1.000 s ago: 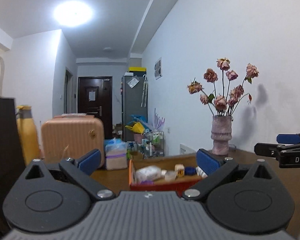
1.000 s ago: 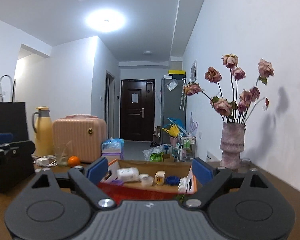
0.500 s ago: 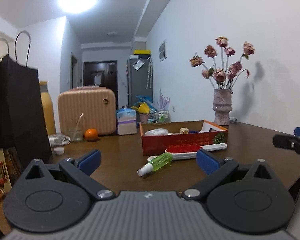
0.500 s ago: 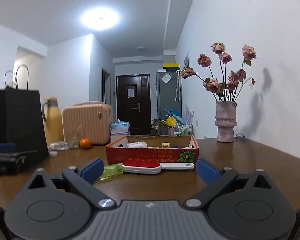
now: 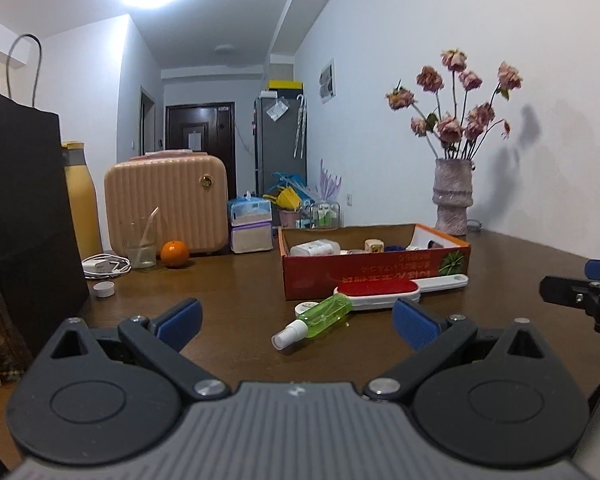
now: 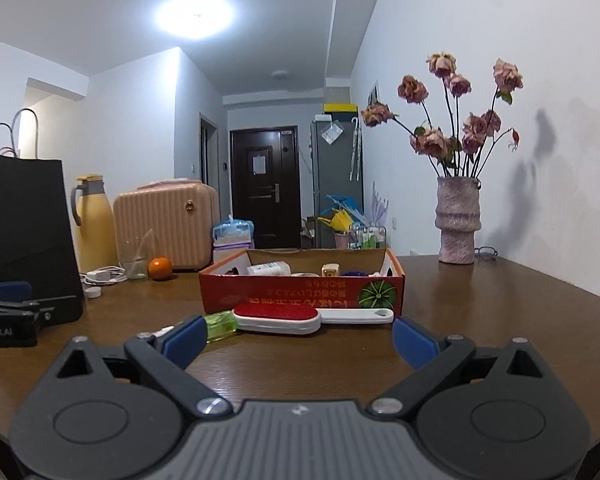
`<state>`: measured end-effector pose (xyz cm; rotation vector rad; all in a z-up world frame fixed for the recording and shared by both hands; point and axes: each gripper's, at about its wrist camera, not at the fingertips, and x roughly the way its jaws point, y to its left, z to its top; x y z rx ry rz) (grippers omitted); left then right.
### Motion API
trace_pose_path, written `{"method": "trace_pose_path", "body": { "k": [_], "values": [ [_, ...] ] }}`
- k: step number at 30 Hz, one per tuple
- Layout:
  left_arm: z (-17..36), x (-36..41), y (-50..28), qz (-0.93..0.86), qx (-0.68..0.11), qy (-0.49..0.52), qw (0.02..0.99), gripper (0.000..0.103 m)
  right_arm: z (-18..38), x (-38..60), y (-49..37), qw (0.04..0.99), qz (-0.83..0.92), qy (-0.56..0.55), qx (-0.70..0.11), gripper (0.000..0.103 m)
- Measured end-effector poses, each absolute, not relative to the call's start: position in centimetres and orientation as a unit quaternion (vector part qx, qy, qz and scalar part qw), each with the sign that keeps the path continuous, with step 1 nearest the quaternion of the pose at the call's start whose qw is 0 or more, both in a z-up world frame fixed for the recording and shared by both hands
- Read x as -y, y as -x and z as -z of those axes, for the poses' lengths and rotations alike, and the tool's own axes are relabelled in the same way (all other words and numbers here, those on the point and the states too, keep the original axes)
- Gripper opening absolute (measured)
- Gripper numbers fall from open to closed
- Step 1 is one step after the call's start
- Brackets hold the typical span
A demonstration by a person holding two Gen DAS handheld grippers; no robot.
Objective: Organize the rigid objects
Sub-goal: 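Grasp the white disc with left gripper while right gripper grasps the green spray bottle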
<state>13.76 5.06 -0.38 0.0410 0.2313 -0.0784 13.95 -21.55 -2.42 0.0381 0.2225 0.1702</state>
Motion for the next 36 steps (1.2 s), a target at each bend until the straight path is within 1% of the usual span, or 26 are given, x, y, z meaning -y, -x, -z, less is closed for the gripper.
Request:
{"method": "trace_pose_path", "body": {
  "k": [11,13,14,15,16,17,19,21,24,27,29,31,32,33,34,35,36],
  "values": [
    [0.6,-6.9,-23.7,0.046,-0.170,-0.015,0.984,0.103,3.2,21.5,-20.7,0.984,-0.088,-0.019,-0.153,0.099],
    [1.0,-7.6,-26.1,0.046,-0.179,-0.016,0.983,0.097,3.3,21.0,-22.1,0.982,-0.093,-0.019,-0.161,0.099],
    [1.2,-7.8,-27.1,0.042,-0.188,-0.016,0.981,0.085,3.4,20.6,-22.8,0.981,-0.097,-0.021,-0.165,0.099],
    [1.5,-8.2,-28.2,0.042,-0.198,-0.011,0.979,0.071,3.4,20.2,-23.7,0.979,-0.105,-0.025,-0.171,0.099],
    [1.8,-8.5,-29.3,0.047,-0.210,-0.004,0.976,0.066,3.5,19.7,-24.6,0.977,-0.111,-0.031,-0.181,0.097],
    [2.0,-8.8,-30.2,0.060,-0.225,0.005,0.973,0.064,3.5,19.2,-25.7,0.974,-0.116,-0.038,-0.193,0.097],
    [2.6,-9.3,-31.2,0.101,-0.243,0.024,0.964,0.061,3.5,18.2,-27.6,0.966,-0.130,-0.054,-0.216,0.089],
    [3.3,-9.6,-32.0,0.121,-0.258,0.039,0.958,0.055,3.7,16.8,-29.9,0.957,-0.148,-0.082,-0.235,0.085],
    [4.1,-10.4,-32.5,0.126,-0.275,0.053,0.952,0.049,4.3,14.1,-33.0,0.940,-0.166,-0.124,-0.269,0.077],
    [4.0,-12.0,-32.4,0.108,-0.272,0.063,0.954,0.050,5.6,11.0,-35.3,0.927,-0.174,-0.153,-0.296,0.077],
    [3.7,-12.7,-32.1,0.086,-0.261,0.052,0.960,0.050,6.3,8.8,-36.4,0.925,-0.165,-0.146,-0.309,0.077],
    [3.3,-13.7,-32.1,0.063,-0.254,0.040,0.964,0.052,6.9,6.7,-37.0,0.929,-0.145,-0.126,-0.316,0.075],
    [3.2,-14.1,-32.1,0.058,-0.253,0.037,0.965,0.059,7.1,6.0,-37.3,0.933,-0.136,-0.115,-0.314,0.075],
    [3.1,-14.4,-32.2,0.054,-0.252,0.034,0.966,0.075,7.3,5.5,-37.4,0.936,-0.127,-0.102,-0.311,0.074],
    [3.0,-14.7,-32.4,0.050,-0.250,0.031,0.966,0.081,7.5,5.2,-37.5,0.938,-0.117,-0.092,-0.313,0.067],
    [2.9,-14.7,-32.7,0.046,-0.250,0.028,0.967,0.082,7.7,5.3,-37.5,0.937,-0.123,-0.094,-0.314,0.064],
    [3.0,-14.6,-33.1,0.045,-0.252,0.021,0.966,0.081,7.8,5.5,-37.4,0.935,-0.131,-0.099,-0.315,0.058]
  ]
}}
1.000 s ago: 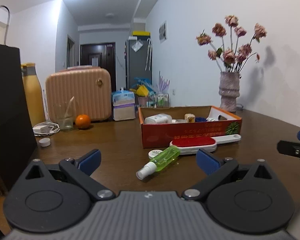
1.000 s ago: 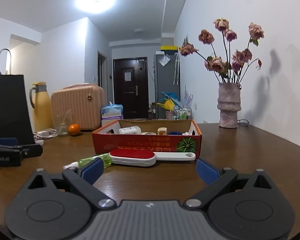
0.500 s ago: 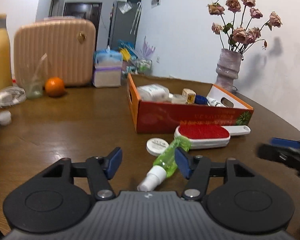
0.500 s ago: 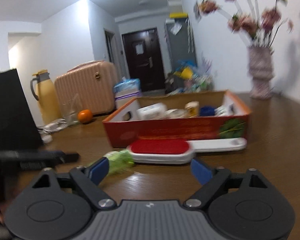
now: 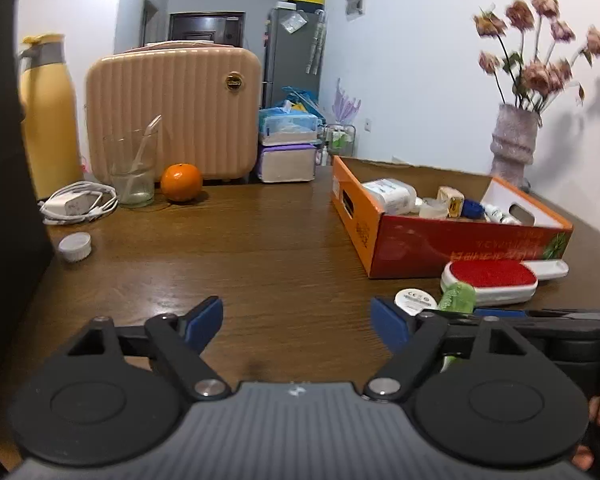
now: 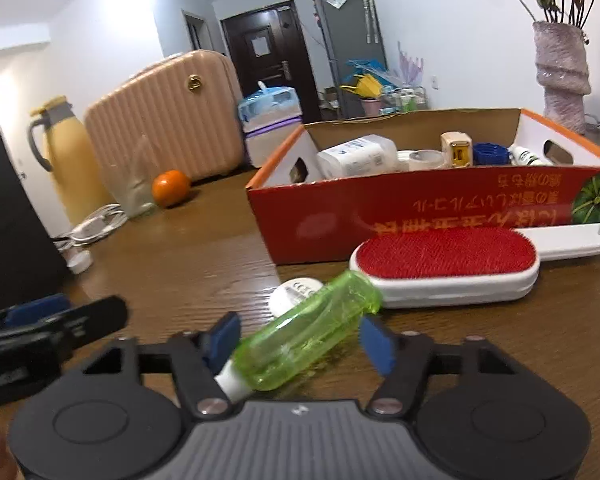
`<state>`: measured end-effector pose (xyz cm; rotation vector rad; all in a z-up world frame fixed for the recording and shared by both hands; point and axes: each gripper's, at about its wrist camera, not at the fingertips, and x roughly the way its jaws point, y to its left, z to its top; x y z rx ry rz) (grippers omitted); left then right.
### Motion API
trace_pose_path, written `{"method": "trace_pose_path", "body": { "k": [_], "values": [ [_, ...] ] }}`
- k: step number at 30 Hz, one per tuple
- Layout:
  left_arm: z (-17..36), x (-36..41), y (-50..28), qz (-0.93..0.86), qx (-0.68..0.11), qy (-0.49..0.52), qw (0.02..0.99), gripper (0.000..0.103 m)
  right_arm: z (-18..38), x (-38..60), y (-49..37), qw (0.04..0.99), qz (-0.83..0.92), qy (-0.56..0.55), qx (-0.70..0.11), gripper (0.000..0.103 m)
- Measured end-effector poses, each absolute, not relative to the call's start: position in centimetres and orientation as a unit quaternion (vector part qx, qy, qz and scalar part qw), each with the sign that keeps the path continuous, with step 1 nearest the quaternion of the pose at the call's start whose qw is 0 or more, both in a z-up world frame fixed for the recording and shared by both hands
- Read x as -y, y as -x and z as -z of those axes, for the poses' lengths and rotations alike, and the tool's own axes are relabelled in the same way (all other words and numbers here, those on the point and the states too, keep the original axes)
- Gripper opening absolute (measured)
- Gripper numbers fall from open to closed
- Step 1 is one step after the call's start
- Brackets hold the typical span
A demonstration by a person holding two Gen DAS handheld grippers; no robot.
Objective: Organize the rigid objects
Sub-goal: 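Grasp the white disc with left gripper while right gripper grasps the green spray bottle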
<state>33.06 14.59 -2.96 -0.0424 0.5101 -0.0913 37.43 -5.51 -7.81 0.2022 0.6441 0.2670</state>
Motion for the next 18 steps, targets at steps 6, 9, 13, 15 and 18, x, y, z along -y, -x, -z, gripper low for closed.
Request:
{"method": "trace_pose_path", "body": {
  "k": [6,9,13,15,18],
  "values": [
    [3.9,-11.3,-36.0,0.091,-0.259,-0.042,0.961,0.079,7.0,8.6,-35.7,0.932,-0.136,-0.101,-0.320,0.041],
    [4.3,-9.6,-37.1,0.128,-0.266,-0.043,0.954,0.077,6.4,10.9,-34.1,0.932,-0.134,-0.101,-0.322,0.029],
    [5.2,-7.6,-38.5,0.155,-0.281,-0.045,0.946,0.073,5.4,13.6,-31.5,0.942,-0.107,-0.053,-0.314,0.021],
    [5.6,-6.9,-39.1,0.159,-0.289,-0.048,0.943,0.065,5.4,15.0,-30.7,0.945,-0.081,-0.032,-0.314,0.024],
    [6.1,-6.3,-40.0,0.162,-0.303,-0.043,0.938,0.059,5.3,16.3,-30.3,0.948,-0.089,-0.040,-0.303,0.025]
  ]
}}
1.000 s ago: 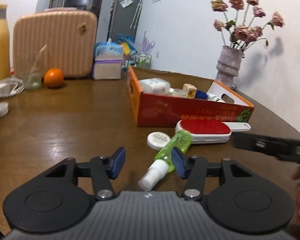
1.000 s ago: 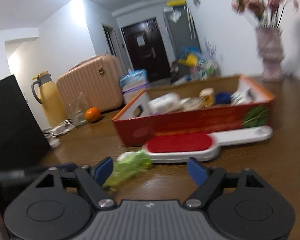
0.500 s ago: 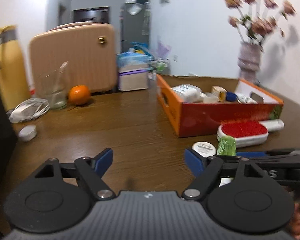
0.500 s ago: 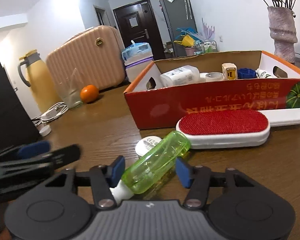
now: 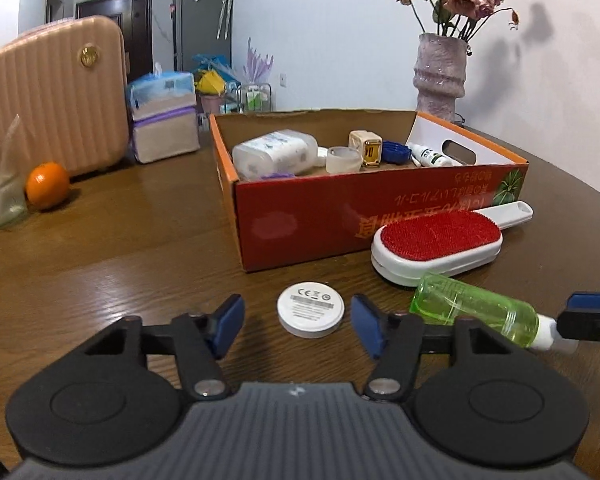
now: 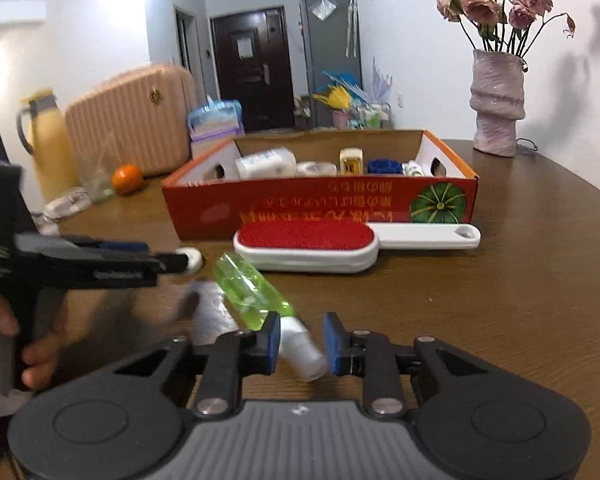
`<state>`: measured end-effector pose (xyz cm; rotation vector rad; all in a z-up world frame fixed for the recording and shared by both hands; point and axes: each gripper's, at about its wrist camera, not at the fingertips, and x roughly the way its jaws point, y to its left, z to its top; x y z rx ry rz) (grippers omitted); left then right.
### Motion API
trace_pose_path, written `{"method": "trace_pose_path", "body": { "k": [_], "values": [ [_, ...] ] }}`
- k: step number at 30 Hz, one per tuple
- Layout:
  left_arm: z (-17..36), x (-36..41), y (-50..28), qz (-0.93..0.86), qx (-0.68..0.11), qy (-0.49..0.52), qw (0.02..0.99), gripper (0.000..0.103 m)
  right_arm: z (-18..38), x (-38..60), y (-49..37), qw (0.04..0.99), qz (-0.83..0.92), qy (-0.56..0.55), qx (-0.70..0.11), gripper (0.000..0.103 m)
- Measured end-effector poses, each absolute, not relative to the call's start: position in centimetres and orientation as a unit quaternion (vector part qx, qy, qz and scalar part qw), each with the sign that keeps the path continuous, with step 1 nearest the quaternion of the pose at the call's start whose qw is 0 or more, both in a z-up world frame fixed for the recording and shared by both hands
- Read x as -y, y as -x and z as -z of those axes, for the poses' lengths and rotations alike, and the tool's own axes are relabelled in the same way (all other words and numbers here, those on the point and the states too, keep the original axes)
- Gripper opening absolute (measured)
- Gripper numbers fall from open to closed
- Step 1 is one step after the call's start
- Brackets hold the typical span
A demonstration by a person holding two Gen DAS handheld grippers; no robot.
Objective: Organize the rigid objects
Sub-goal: 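Grasp the white disc with left gripper while right gripper grasps the green spray bottle, then lift the white disc and green spray bottle and carry them over the box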
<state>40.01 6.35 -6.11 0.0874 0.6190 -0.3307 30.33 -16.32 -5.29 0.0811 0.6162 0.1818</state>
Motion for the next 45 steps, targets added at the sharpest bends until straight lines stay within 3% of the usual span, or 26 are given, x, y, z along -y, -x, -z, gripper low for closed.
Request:
{"method": "trace_pose_path", "body": {
  "k": [2,3,4,6,9,11,13,19,33,45],
  "values": [
    [6.4,-6.0,-40.5,0.167,-0.311,-0.037,0.935,0.059,5.2,15.9,-30.7,0.946,-0.123,-0.026,-0.298,0.038],
    [6.5,-5.9,-40.6,0.169,-0.315,-0.036,0.933,0.056,5.2,15.5,-31.0,0.944,-0.141,-0.012,-0.298,0.059],
    [6.5,-5.8,-40.8,0.171,-0.317,-0.033,0.932,0.053,5.2,15.0,-31.4,0.942,-0.156,0.004,-0.298,0.072],
    [6.5,-5.4,-41.1,0.165,-0.320,-0.033,0.932,0.040,5.0,14.2,-32.4,0.944,-0.168,0.037,-0.281,0.071],
    [6.7,-4.8,-41.3,0.159,-0.323,-0.040,0.932,0.040,5.3,13.8,-34.8,0.940,-0.173,0.065,-0.285,0.069],
    [6.6,-4.6,-41.2,0.158,-0.321,-0.044,0.933,0.040,5.8,14.0,-36.3,0.932,-0.179,0.067,-0.308,0.061],
    [6.6,-4.5,-40.8,0.149,-0.321,-0.049,0.934,0.040,6.2,14.2,-36.8,0.924,-0.192,0.064,-0.325,0.044],
    [5.5,-4.6,-37.7,0.124,-0.303,-0.057,0.943,0.040,6.5,14.6,-35.6,0.922,-0.201,0.046,-0.328,0.031],
    [-0.5,-4.5,-21.9,0.073,-0.187,0.008,0.980,0.040,4.9,18.8,-22.4,0.951,-0.131,0.025,-0.278,0.029],
    [-1.5,-3.4,-15.9,0.081,-0.169,0.030,0.982,0.040,4.5,20.4,-19.0,0.962,-0.114,0.007,-0.250,0.029]
  ]
}}
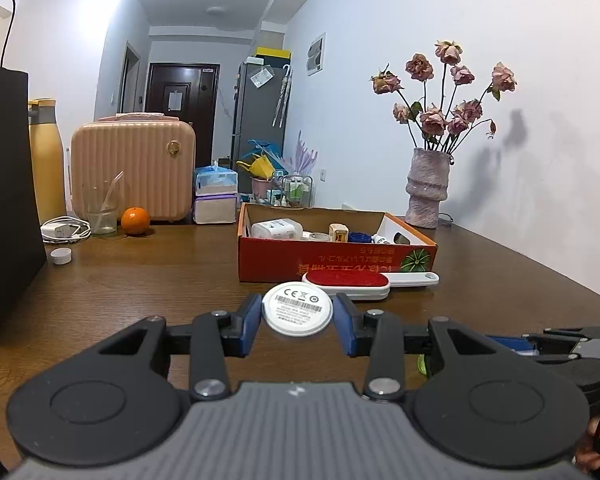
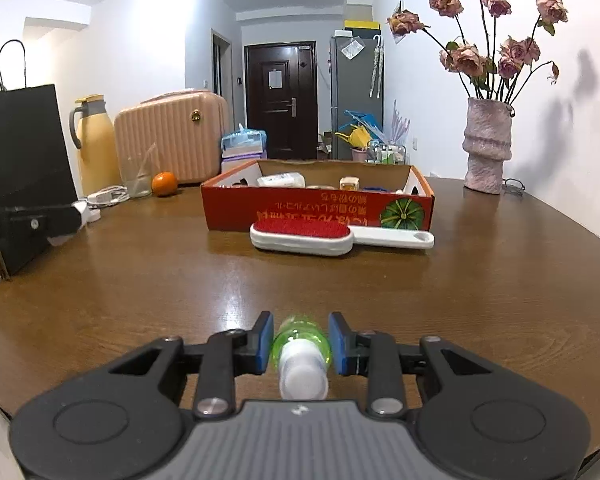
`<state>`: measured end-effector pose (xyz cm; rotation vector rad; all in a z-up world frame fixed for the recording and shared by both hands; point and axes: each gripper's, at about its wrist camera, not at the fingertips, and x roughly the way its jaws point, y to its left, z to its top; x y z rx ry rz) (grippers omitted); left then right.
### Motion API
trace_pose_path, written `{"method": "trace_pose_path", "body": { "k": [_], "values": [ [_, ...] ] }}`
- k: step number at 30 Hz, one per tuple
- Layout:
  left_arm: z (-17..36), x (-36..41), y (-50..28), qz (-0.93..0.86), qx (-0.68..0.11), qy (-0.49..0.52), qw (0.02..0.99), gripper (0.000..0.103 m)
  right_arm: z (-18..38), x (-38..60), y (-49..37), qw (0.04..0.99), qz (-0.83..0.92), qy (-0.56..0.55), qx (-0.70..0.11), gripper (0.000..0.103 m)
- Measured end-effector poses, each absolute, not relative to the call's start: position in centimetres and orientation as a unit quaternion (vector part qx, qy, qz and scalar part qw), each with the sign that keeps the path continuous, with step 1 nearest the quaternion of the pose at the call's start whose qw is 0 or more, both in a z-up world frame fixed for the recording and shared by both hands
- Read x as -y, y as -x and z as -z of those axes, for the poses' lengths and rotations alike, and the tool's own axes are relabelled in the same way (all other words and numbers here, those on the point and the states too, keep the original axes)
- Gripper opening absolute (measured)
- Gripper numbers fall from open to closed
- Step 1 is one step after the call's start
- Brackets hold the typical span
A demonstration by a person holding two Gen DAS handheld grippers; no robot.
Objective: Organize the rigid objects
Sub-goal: 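Lift the white disc and green spray bottle and carry them over the box, then lower both grippers into the box and open them to release the disc and bottle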
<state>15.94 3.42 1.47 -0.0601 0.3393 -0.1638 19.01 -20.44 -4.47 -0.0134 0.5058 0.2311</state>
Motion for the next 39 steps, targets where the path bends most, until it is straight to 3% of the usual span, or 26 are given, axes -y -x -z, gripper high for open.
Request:
{"method": "trace_pose_path", "body": {
  "k": [15,23,32,39],
  "values": [
    [0.6,-2.7,-18.1,0.090,-0.202,0.025,0.975,0.040,8.2,19.9,-22.9,0.949,-0.130,-0.002,-0.289,0.031],
    [-0.5,-2.0,-22.5,0.091,-0.190,-0.001,0.978,0.040,5.2,20.7,-25.3,0.958,-0.127,-0.017,-0.255,0.030],
    [-4.8,0.6,-35.1,0.116,-0.162,-0.026,0.980,0.040,-3.5,24.0,-35.6,0.964,-0.170,0.032,-0.201,0.030],
    [-3.4,1.3,-49.7,0.139,-0.277,-0.010,0.951,0.040,-3.5,24.6,-49.5,0.935,-0.202,0.049,-0.288,0.030]
  ]
}}
